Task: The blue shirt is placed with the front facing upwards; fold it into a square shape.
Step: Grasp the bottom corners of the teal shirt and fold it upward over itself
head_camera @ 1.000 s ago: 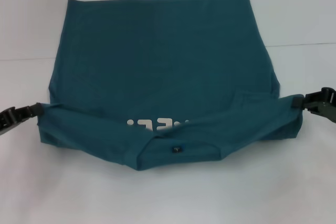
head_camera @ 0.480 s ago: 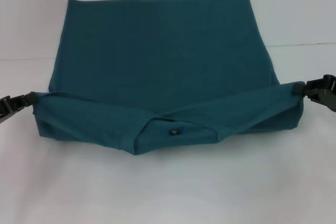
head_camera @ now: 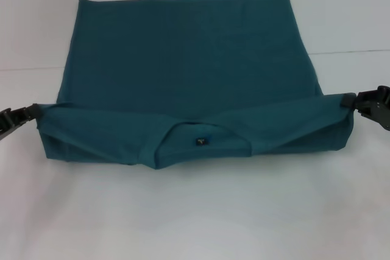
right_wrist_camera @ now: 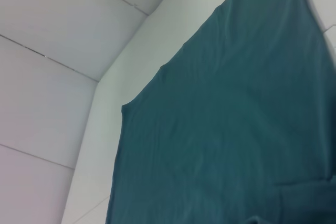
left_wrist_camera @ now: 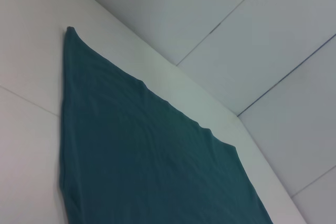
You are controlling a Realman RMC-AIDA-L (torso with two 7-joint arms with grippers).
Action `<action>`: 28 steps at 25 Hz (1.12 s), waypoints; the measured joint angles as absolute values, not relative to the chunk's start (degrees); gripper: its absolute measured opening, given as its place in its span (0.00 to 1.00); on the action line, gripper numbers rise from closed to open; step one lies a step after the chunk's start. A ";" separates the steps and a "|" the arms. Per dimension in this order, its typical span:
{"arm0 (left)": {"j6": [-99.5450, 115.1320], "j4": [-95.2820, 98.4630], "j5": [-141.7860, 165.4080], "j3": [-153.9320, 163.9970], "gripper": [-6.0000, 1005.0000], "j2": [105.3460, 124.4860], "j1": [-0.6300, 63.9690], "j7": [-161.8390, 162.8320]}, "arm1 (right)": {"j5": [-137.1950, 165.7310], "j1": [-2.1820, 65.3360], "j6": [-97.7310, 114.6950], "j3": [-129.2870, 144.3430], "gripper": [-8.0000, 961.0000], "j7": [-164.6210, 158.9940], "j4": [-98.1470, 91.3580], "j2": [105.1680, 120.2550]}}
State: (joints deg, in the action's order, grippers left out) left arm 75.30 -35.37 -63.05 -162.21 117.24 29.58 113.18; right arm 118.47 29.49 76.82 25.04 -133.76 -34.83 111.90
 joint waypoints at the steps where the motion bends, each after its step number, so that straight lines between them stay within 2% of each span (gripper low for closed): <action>1: 75.07 -35.19 -63.26 -162.14 0.01 117.23 29.64 113.11 | 118.46 29.57 76.63 25.04 0.04 -133.75 -34.82 111.94; 16: 73.90 -34.66 -64.22 -161.74 0.01 117.12 30.32 112.48 | 116.63 29.92 75.75 25.04 0.04 -133.65 -35.01 112.05; 22: 77.51 -34.89 -65.05 -162.17 0.01 117.31 28.55 110.67 | 116.20 27.81 79.09 24.86 0.04 -132.05 -35.47 112.16; 28: 83.91 -35.45 -66.57 -162.25 0.01 117.90 25.35 110.19 | 116.10 24.74 81.85 23.63 0.04 -130.16 -35.46 113.12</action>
State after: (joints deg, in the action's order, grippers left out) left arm 83.91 -35.45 -66.57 -162.25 117.90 25.35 110.19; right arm 116.10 24.74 81.85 23.63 -130.16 -35.46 113.12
